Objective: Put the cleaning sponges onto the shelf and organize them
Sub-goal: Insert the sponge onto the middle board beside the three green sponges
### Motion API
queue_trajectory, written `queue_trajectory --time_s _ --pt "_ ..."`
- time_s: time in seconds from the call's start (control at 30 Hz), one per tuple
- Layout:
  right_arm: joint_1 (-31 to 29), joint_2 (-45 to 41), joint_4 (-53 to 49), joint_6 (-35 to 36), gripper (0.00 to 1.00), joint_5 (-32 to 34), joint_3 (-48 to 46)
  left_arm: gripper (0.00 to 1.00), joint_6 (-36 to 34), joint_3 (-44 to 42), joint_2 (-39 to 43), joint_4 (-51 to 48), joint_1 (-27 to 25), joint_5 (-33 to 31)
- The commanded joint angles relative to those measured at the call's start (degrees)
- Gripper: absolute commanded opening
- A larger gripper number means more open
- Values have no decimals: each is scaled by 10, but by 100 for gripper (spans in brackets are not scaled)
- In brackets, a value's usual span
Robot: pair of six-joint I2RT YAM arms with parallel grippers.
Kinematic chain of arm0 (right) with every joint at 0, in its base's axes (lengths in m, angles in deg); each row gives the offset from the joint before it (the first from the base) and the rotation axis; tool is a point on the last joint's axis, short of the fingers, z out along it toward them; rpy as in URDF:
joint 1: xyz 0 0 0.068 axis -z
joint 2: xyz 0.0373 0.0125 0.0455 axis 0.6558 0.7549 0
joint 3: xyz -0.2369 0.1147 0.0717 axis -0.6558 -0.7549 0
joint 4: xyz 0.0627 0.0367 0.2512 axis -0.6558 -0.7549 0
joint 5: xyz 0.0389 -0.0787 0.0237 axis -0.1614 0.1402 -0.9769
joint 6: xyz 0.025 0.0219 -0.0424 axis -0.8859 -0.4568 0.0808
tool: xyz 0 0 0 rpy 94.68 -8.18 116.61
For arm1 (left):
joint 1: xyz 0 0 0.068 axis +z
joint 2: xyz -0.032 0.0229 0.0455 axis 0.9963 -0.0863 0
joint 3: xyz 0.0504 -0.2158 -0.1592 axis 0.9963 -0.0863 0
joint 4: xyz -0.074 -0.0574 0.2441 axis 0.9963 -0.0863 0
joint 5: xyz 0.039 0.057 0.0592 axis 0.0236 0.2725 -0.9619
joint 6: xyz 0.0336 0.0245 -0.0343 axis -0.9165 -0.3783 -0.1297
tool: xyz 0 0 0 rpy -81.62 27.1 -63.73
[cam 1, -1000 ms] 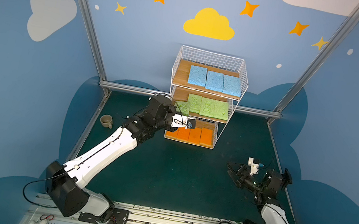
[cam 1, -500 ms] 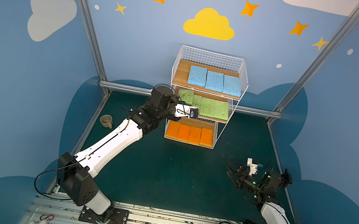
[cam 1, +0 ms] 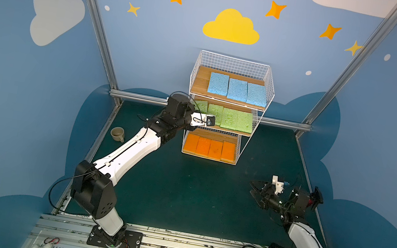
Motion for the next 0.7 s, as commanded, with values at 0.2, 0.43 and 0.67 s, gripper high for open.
queue_trajectory --time_s 0.2,0.43,0.67 --pt "-2 2 10 5 88 -10 4 3 6 -38 -7 27 2 7" --pt "-3 0 8 5 88 -11 5 5 8 -59 -8 38 4 9" --pt "-3 -3 7 6 88 -13 6 24 8 -66 -10 51 5 3"
